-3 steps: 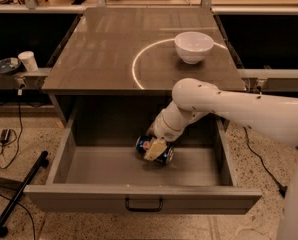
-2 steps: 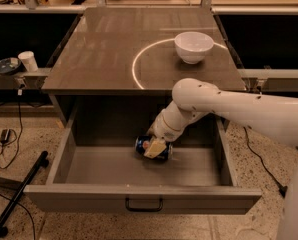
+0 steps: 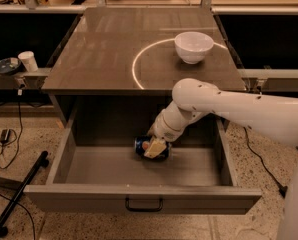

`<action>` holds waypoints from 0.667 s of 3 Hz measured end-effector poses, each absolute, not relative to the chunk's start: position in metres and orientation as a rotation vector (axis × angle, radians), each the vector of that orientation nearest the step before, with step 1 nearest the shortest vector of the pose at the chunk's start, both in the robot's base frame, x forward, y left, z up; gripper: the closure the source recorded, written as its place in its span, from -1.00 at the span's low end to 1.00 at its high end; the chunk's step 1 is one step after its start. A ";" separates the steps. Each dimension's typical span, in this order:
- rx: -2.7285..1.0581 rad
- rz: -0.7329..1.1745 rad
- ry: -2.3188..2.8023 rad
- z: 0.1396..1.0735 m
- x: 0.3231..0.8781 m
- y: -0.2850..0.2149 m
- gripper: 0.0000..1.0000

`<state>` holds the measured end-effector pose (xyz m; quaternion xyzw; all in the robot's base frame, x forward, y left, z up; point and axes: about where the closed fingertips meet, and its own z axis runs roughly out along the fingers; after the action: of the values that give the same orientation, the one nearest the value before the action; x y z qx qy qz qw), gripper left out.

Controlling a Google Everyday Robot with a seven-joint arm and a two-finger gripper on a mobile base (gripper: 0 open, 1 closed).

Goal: Pick pepsi can from top drawer and place on counter

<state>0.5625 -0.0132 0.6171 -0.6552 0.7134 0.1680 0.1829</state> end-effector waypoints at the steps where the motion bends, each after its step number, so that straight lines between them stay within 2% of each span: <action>1: -1.848 0.472 2.013 0.618 0.562 -0.012 1.00; 2: -1.848 0.448 2.010 0.628 0.561 -0.011 1.00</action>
Offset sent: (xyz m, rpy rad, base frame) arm -0.0011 0.0011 0.0296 -0.0201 -0.0459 -0.0136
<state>0.5611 -0.0113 0.6279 -0.6561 0.7138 0.1592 0.1862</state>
